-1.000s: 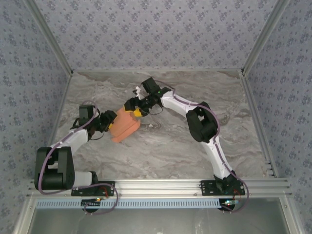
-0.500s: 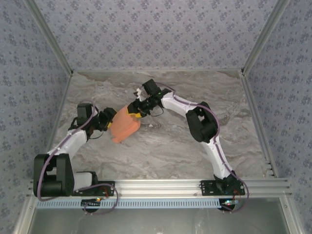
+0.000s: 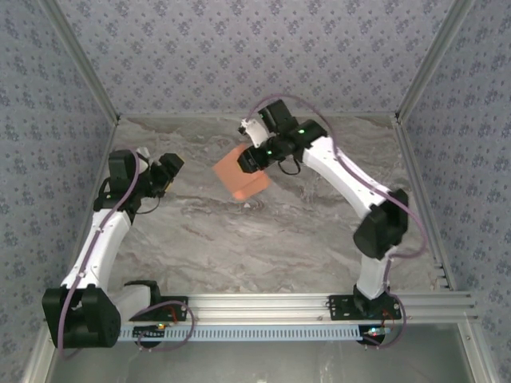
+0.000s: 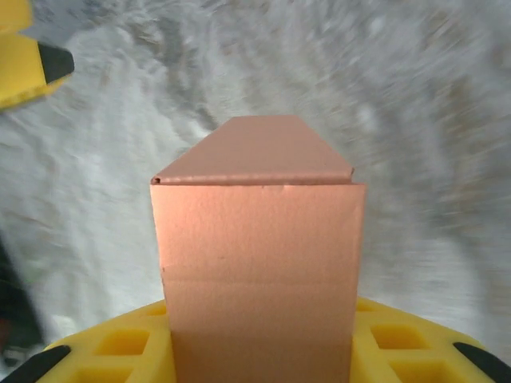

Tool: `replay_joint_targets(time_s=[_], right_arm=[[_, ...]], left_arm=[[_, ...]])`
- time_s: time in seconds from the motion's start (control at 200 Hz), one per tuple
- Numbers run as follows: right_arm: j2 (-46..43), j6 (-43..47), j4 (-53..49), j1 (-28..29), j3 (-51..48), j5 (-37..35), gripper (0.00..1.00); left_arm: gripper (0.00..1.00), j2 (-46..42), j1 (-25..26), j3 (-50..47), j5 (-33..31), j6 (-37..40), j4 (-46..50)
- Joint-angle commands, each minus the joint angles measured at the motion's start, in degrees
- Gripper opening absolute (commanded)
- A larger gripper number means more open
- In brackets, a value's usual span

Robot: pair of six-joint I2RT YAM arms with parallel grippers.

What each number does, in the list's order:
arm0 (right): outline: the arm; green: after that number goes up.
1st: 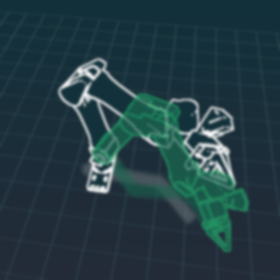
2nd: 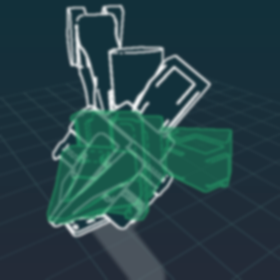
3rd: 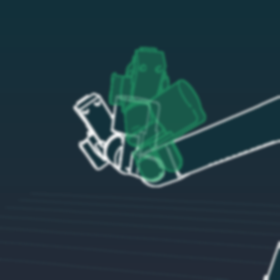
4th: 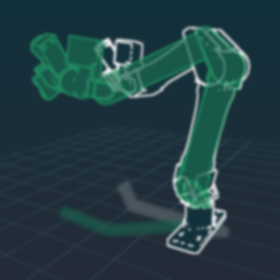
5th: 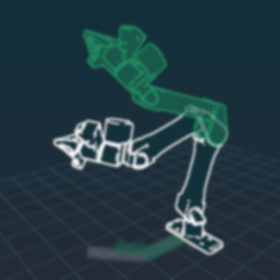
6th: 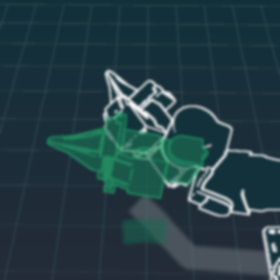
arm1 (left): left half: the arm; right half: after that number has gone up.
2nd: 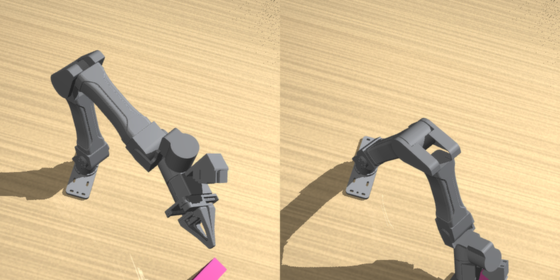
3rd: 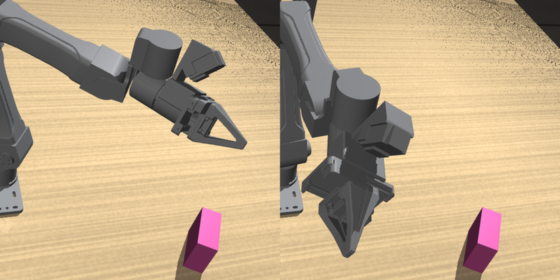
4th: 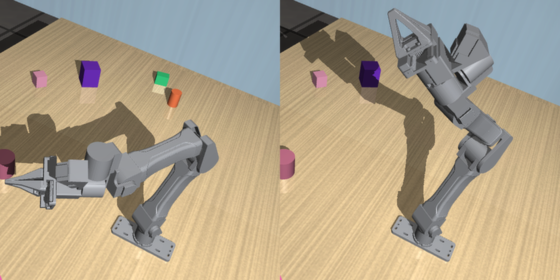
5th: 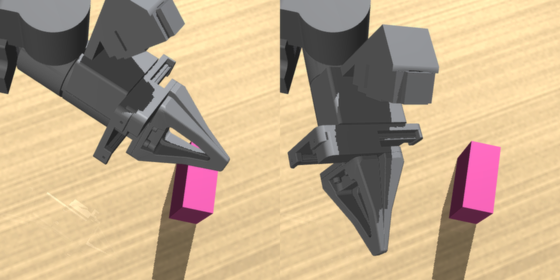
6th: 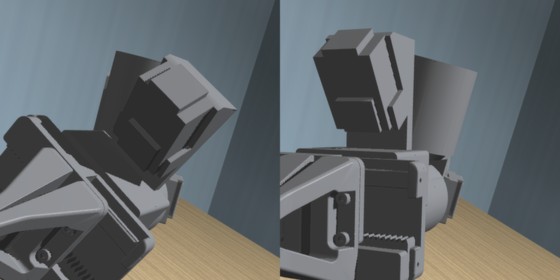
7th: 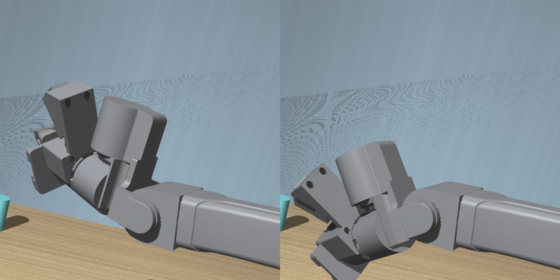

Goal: Fold the paper box

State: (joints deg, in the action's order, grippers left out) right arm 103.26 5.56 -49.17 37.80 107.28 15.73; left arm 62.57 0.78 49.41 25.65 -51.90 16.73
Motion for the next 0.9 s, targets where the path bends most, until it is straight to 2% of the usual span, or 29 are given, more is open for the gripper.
replay_joint_targets(time_s=[0.0,0.14,0.37,0.47,0.53,0.62,0.765,0.894], right_arm=[[-3.38,23.03,-8.69,4.49,-2.67,-19.70,0.34],[-6.04,40.18,-10.33,9.54,-8.71,-36.69,0.34],[-8.08,60.05,-9.77,14.90,-17.25,-52.84,0.34],[-5.78,63.04,-14.40,16.07,-18.22,-58.95,0.33],[-3.90,61.84,-16.20,16.14,-17.20,-59.78,0.33],[-1.64,60.41,-18.01,16.65,-16.43,-57.38,0.36],[2.27,59.48,-18.11,18.56,-16.23,-54.07,0.37],[7.53,58.55,-19.39,20.08,-14.62,-53.87,0.38]], left_arm=[[0.78,-0.28,0.23,-1.29,-0.25,-0.06,0.27],[0.78,-0.51,1.29,-4.80,0.94,-1.95,-3.70],[0.78,3.38,3.84,-8.04,4.12,-5.19,-6.49],[0.79,6.15,5.08,-10.16,4.30,-7.47,-9.57],[0.79,7.80,6.22,-11.75,4.28,-8.92,-12.86],[0.78,10.56,7.35,-12.33,4.66,-10.25,-15.59],[0.78,12.30,7.75,-11.35,2.79,-6.97,-15.33],[0.78,13.91,7.70,-10.38,2.20,-4.55,-15.46]])
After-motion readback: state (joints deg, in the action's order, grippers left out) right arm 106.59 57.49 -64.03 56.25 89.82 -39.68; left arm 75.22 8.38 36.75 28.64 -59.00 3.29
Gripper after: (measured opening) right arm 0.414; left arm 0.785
